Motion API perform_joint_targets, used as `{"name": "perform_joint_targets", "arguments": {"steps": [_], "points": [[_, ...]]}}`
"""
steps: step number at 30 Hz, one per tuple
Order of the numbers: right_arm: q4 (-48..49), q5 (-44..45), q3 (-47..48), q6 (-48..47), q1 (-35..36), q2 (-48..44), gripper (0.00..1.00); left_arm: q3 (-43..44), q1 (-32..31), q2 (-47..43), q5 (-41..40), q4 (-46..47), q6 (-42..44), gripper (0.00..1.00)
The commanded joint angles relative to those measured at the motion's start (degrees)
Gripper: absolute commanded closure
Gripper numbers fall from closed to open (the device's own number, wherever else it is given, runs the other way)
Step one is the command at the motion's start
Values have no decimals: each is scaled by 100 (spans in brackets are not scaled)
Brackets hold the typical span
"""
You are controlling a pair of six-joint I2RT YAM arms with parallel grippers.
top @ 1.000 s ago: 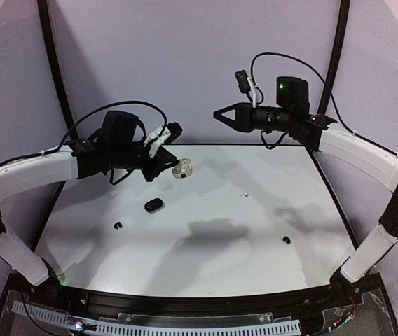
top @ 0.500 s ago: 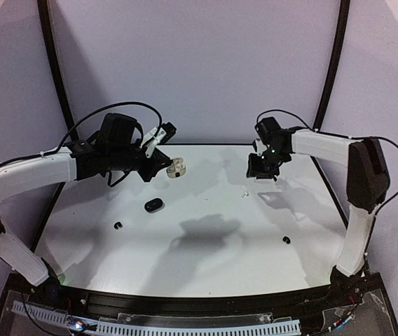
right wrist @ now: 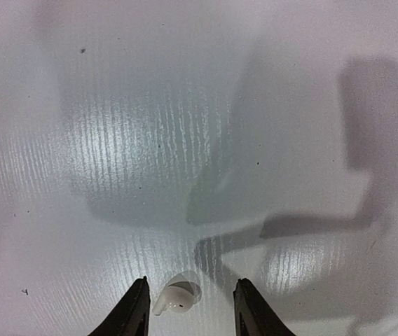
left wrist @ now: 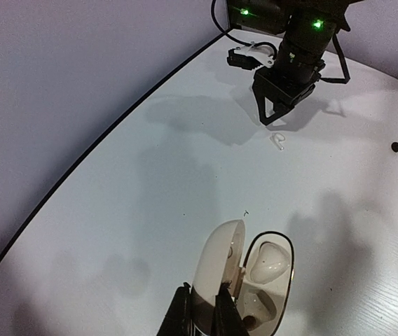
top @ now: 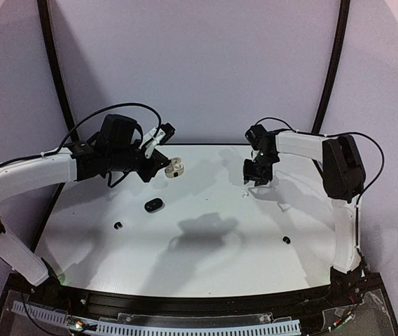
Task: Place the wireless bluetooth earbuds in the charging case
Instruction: Pick up the left earbud from the center of the board.
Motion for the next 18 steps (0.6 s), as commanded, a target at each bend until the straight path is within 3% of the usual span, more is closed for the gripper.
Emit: {"name": "perform_joint_targets", "arguments": {"steps": [1, 7, 18], "points": [[-456, 348, 338, -56, 148, 386, 60, -141, 40, -179, 7, 89, -95, 99], [-666, 369, 760, -164, 264, 791, 65, -174, 69, -210, -24, 104, -59, 99], [-919, 740, 436, -467, 398, 686, 67, -217, 85, -245, -38, 116, -97, 99]]}}
